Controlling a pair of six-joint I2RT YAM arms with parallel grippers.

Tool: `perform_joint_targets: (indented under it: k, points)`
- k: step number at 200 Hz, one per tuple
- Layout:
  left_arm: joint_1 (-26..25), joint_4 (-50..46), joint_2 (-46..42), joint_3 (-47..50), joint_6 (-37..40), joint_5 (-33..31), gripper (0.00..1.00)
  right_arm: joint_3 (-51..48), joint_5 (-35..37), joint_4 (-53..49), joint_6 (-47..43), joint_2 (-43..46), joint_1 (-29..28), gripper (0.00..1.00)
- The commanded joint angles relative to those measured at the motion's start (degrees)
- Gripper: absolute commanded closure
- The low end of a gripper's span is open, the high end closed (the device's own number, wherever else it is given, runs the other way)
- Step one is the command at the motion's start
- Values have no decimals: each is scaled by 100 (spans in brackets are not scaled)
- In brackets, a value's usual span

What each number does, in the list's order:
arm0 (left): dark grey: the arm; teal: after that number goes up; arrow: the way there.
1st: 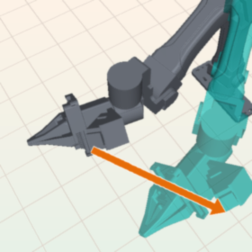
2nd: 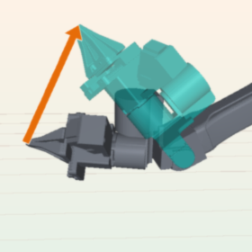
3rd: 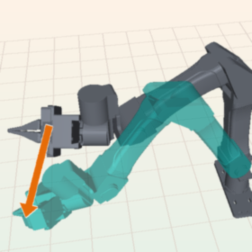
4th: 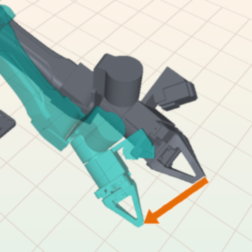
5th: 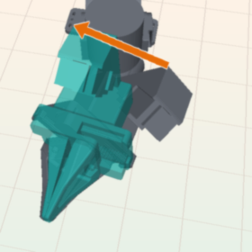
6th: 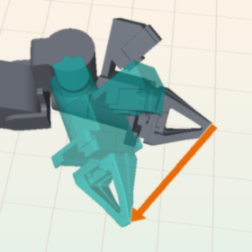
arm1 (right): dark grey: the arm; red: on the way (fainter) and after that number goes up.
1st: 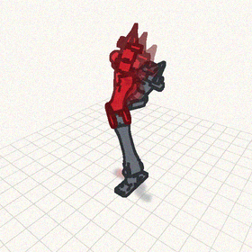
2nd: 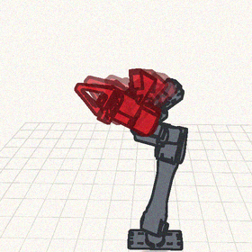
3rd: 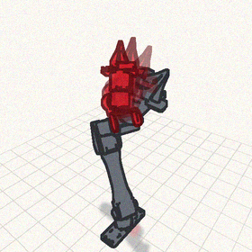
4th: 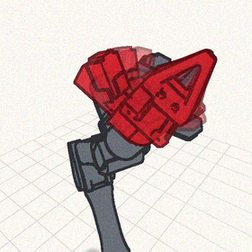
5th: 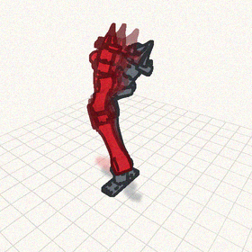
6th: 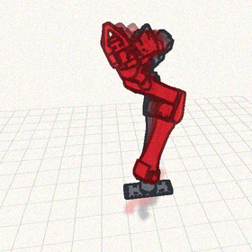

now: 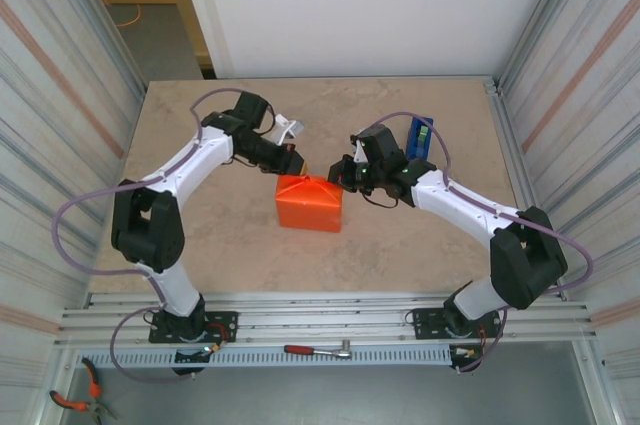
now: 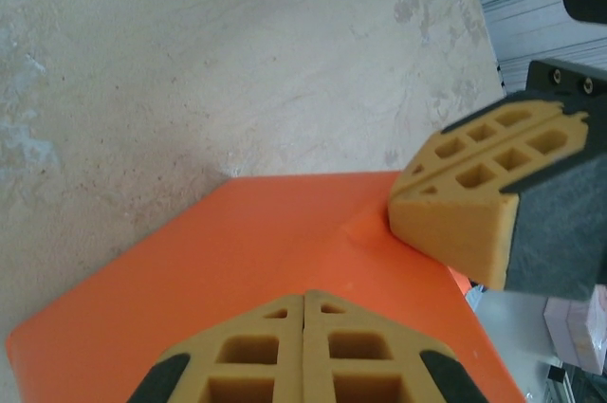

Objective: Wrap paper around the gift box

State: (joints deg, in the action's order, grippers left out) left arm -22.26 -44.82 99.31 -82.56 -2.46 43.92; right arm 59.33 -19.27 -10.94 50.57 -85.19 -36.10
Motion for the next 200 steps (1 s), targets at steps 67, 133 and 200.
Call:
perform_joint_targets:
  k: [67, 133, 200]
  points:
    - [-208, -204, -586, 552, 372, 157, 100, -29, 103, -1184, -13, -296, -31, 100]
    - [-435, -52, -795, 875, 343, -200, 100, 1279, -75, -1783, -410, -353, 279, 100]
    - [-464, 166, -1002, 1241, 253, -235, 100, 1819, -126, -1735, -291, -720, -103, 100]
